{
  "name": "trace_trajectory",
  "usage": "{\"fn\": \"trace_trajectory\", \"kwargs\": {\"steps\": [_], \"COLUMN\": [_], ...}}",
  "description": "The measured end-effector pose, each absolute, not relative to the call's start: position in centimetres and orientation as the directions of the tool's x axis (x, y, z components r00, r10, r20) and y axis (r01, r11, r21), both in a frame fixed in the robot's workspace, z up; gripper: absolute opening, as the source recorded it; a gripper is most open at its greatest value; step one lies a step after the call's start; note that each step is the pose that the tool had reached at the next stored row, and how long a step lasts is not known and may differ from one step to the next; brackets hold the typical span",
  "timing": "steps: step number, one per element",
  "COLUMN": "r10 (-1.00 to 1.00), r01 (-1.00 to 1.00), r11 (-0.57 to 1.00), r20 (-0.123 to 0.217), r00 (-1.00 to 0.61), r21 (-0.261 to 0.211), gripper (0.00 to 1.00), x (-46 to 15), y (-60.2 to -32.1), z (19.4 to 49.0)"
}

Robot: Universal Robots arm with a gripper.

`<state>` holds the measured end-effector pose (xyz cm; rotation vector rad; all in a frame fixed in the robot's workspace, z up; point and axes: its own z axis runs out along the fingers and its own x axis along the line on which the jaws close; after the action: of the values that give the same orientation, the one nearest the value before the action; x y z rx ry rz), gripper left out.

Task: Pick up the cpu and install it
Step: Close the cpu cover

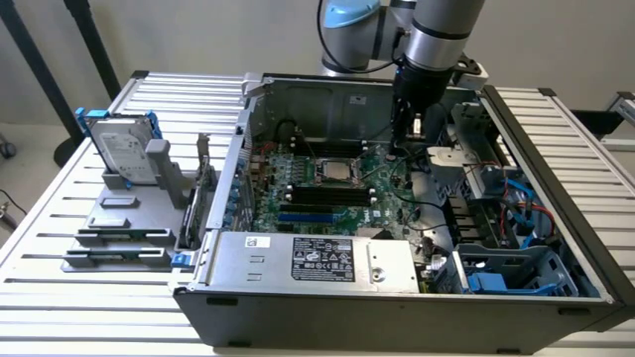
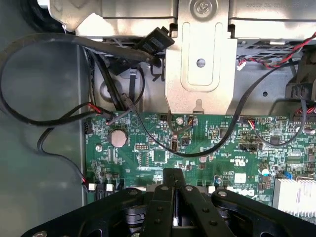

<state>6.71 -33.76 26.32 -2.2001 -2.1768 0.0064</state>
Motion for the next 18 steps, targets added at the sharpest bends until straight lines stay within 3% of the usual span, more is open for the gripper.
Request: {"fn": "trace_trajectory", "kwargs": {"steps": [13,18], "r10": [0.999,0.999], "r01": [0.999,0.994], "r11": [0.006,0.006], "r20": [0.035,0.035], "r00": [-0.004,-0.003], "r21": [-0.038,-0.109], "gripper": [0.11,0.11], "x": [6.8,6.8], "y": [-33.1,-33.1], "z": [24.5,24.5]}}
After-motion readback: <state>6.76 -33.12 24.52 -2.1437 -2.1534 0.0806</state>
